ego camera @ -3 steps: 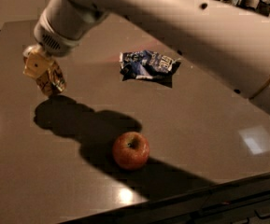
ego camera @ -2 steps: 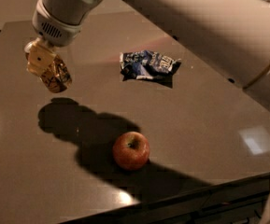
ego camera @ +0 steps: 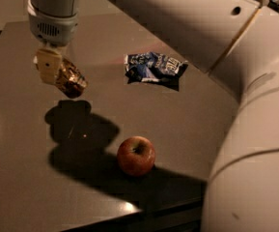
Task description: Knock orange can over
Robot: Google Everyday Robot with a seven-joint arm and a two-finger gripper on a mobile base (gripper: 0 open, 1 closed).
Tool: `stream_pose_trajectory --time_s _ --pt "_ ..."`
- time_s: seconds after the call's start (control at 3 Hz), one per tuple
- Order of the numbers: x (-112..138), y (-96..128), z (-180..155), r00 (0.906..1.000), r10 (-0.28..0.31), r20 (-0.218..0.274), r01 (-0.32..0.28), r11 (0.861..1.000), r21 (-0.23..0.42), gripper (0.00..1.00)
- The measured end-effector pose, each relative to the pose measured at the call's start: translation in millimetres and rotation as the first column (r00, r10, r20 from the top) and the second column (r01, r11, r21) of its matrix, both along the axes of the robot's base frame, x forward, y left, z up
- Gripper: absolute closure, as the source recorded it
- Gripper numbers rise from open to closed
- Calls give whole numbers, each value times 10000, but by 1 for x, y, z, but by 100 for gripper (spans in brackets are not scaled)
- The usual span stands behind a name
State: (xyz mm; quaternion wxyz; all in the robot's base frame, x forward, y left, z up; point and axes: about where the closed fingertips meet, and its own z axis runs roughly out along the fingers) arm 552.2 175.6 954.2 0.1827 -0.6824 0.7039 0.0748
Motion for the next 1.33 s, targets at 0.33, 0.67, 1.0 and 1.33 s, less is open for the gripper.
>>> stream_pose_trajectory --time_s 0.33,0.67,1.0,1.33 --pt "3 0 -23 9990 375 -234 -402 9912 -1259 100" --pt "10 0 -49 9973 593 -435 -677 9709 -2297 73" --pt "13 -1 -60 9966 651 -498 -758 9635 -2568 51" --pt "15 3 -60 9970 667 -405 -746 9667 -2449 27"
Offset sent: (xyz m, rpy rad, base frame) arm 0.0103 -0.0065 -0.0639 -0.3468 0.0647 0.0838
